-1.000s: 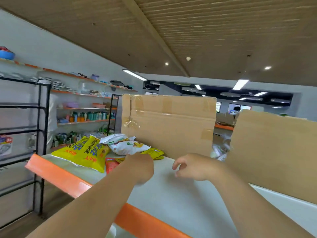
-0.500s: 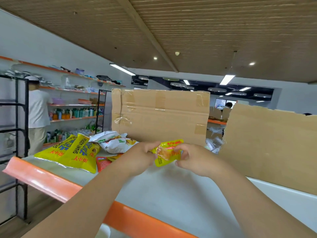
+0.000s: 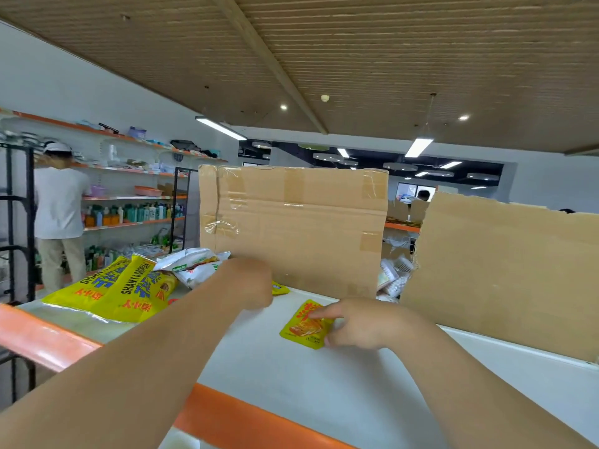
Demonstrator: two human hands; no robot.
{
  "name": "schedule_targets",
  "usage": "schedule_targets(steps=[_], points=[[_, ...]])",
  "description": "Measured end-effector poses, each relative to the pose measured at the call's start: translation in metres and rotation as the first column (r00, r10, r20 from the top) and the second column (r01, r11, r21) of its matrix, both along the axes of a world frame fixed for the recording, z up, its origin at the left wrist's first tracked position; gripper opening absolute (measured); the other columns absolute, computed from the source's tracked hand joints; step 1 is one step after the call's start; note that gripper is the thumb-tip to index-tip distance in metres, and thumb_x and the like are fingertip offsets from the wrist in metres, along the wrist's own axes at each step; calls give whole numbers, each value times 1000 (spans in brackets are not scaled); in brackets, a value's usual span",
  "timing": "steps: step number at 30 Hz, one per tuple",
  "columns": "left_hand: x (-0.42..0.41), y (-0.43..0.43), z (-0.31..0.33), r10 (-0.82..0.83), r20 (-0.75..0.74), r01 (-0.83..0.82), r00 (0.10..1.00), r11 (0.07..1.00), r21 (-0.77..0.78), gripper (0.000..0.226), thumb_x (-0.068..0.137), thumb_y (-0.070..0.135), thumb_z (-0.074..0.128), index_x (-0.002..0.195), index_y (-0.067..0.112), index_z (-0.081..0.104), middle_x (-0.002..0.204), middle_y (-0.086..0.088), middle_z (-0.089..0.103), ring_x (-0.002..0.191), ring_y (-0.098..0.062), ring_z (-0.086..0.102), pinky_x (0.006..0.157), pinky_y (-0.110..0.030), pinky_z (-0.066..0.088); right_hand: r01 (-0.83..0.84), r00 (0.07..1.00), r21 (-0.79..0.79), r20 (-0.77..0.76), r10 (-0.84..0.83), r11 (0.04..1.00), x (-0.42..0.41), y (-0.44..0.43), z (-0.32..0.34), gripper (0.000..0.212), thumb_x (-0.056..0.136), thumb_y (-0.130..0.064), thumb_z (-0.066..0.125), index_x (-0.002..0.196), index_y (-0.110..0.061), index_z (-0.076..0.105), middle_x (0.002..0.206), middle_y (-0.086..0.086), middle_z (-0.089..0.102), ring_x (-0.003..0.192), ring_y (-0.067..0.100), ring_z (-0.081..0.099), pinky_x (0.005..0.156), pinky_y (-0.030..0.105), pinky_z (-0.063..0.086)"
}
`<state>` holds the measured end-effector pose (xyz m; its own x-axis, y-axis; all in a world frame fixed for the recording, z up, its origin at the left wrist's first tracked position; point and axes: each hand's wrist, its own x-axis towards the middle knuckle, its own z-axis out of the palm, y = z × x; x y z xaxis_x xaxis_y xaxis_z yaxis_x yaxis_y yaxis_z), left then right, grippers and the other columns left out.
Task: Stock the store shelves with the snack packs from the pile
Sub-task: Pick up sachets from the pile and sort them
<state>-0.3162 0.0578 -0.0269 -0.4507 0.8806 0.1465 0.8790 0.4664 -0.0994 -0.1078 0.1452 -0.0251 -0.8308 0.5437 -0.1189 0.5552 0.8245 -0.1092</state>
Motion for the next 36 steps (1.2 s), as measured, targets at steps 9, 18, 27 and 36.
schedule_targets(steps=[9,18,27,36], points=[[-3,16,-10,60,-84,-62,995,998,-21,14,88,11,58,75,16,56,73,2,52,75,-20,55,69,-31,47,137,987,36,-94,-133,990,7,19,4,33,89,-53,65,77,-24,54,79,-5,57,76,16,53,65,29,39],[0,16,-8,-179,171,91,969,901,425,30,81,-4,52,98,21,59,88,-2,62,79,-23,60,63,-34,50,204,979,108,-49,-200,973,7,18,2,17,79,-33,70,89,-27,57,98,-4,63,80,17,57,62,27,42],[0,10,-18,-134,336,86,932,984,154,22,95,46,59,107,30,67,111,3,66,97,-13,61,86,-30,51,211,977,67,2,-212,975,8,21,0,63,80,-64,71,128,-27,53,114,-6,56,107,19,56,92,35,50],[10,14,-24,-228,325,194,918,972,136,46,79,55,71,122,43,59,115,10,61,101,-11,59,89,-31,53,205,977,75,-66,-201,976,-1,28,-10,53,83,-53,70,129,-34,53,116,-4,62,99,19,63,89,37,54]])
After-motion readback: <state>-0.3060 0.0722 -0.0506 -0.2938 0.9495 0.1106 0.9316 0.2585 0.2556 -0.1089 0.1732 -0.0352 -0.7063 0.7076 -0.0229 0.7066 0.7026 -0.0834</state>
